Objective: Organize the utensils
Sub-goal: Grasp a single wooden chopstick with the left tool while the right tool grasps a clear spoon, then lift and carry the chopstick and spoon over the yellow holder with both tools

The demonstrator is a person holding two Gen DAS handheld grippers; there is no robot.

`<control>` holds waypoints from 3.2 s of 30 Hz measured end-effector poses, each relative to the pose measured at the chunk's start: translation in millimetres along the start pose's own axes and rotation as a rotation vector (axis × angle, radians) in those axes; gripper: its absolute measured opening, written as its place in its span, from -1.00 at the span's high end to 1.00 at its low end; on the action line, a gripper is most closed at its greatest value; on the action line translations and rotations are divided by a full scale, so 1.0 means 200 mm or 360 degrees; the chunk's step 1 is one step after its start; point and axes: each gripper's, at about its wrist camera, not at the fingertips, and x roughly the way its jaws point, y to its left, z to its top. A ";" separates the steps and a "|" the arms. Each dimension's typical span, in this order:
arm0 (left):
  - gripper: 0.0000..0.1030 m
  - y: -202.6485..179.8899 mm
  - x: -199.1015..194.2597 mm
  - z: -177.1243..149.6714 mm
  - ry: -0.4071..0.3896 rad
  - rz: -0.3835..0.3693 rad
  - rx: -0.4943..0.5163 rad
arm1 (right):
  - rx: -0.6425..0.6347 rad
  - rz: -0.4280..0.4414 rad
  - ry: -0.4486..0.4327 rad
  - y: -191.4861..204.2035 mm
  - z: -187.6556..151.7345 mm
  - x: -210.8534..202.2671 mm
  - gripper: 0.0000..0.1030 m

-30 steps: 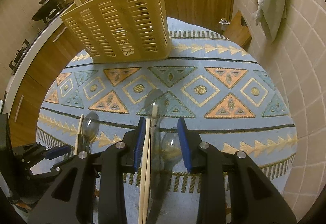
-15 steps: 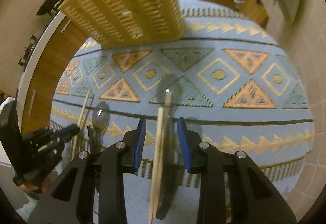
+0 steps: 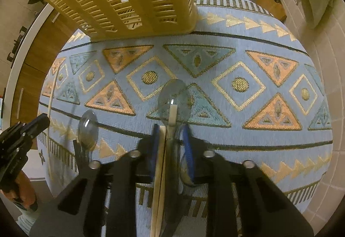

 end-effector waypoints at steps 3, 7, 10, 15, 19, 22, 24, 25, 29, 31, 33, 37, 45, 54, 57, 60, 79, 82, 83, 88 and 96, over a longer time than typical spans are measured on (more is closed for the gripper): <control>0.93 0.01 -0.01 0.00 -0.0009 -0.0014 -0.0008 | -0.0009 0.0005 -0.0004 0.01 0.00 0.00 0.81; 0.93 0.02 -0.01 0.01 -0.0028 -0.0039 -0.0032 | -0.0020 -0.0006 -0.0045 0.01 -0.01 -0.02 0.83; 0.93 0.03 -0.03 0.01 -0.0058 -0.0063 -0.0051 | -0.0006 0.0044 -0.0108 0.00 -0.03 -0.07 0.83; 0.93 0.02 -0.10 0.01 -0.0180 -0.0077 -0.0050 | -0.0026 0.0133 -0.0234 0.00 -0.07 -0.18 0.98; 0.93 -0.02 -0.18 0.01 -0.0284 -0.0105 -0.0029 | -0.0089 0.0186 -0.0388 0.06 -0.11 -0.28 0.99; 0.93 -0.03 -0.23 0.02 -0.0348 -0.0100 -0.0010 | -0.0117 0.0201 -0.0435 0.10 -0.14 -0.33 0.99; 0.93 -0.04 -0.24 0.02 -0.0365 -0.0112 0.0002 | -0.0148 0.0167 -0.0432 0.13 -0.14 -0.32 0.98; 0.93 -0.04 -0.25 0.02 -0.0366 -0.0106 0.0005 | -0.0142 0.0162 -0.0421 0.12 -0.14 -0.31 0.98; 0.93 -0.04 -0.23 0.01 -0.0357 -0.0113 -0.0002 | -0.0119 0.0212 -0.0268 0.08 -0.08 -0.22 0.93; 0.93 -0.03 -0.22 0.01 -0.0349 -0.0121 -0.0008 | -0.0147 0.0188 -0.0208 0.09 -0.07 -0.18 0.90; 0.93 -0.02 -0.21 0.01 -0.0342 -0.0127 -0.0009 | -0.0187 0.0179 -0.0135 0.11 -0.06 -0.13 0.90; 0.93 0.00 -0.20 0.01 -0.0338 -0.0135 -0.0015 | -0.0239 0.0092 -0.0056 0.15 -0.04 -0.05 0.89; 0.93 0.01 -0.18 0.01 -0.0324 -0.0141 -0.0016 | -0.0242 0.0108 -0.0008 0.14 -0.02 -0.03 0.48; 0.93 0.01 -0.16 0.01 -0.0317 -0.0155 -0.0016 | -0.0292 0.0007 0.0047 0.19 -0.01 0.02 0.28; 0.93 0.00 -0.16 0.01 -0.0324 -0.0162 -0.0021 | -0.0302 -0.0054 0.0074 0.21 0.00 0.04 0.53; 0.93 0.00 -0.17 0.01 -0.0328 -0.0166 -0.0016 | -0.0396 -0.0207 0.0078 0.28 -0.01 0.06 0.79; 0.93 -0.10 -0.54 0.38 -0.1077 -0.0315 -0.0043 | -0.0343 0.0274 -0.0771 0.34 0.08 -0.71 0.81; 0.93 -0.12 -0.58 0.48 -0.1245 -0.0334 -0.0061 | -0.0332 0.0264 -0.0980 0.31 0.14 -0.83 0.81; 0.93 -0.12 -0.58 0.52 -0.1281 -0.0335 -0.0072 | -0.0320 0.0263 -0.1036 0.31 0.15 -0.86 0.81; 0.93 -0.15 -0.56 0.67 -0.1422 -0.0334 -0.0094 | -0.0282 0.0189 -0.1389 0.29 0.24 -1.00 0.81; 0.93 -0.20 -0.44 0.83 -0.1529 -0.0170 -0.0032 | -0.0151 0.0090 -0.1682 0.15 0.47 -1.00 0.81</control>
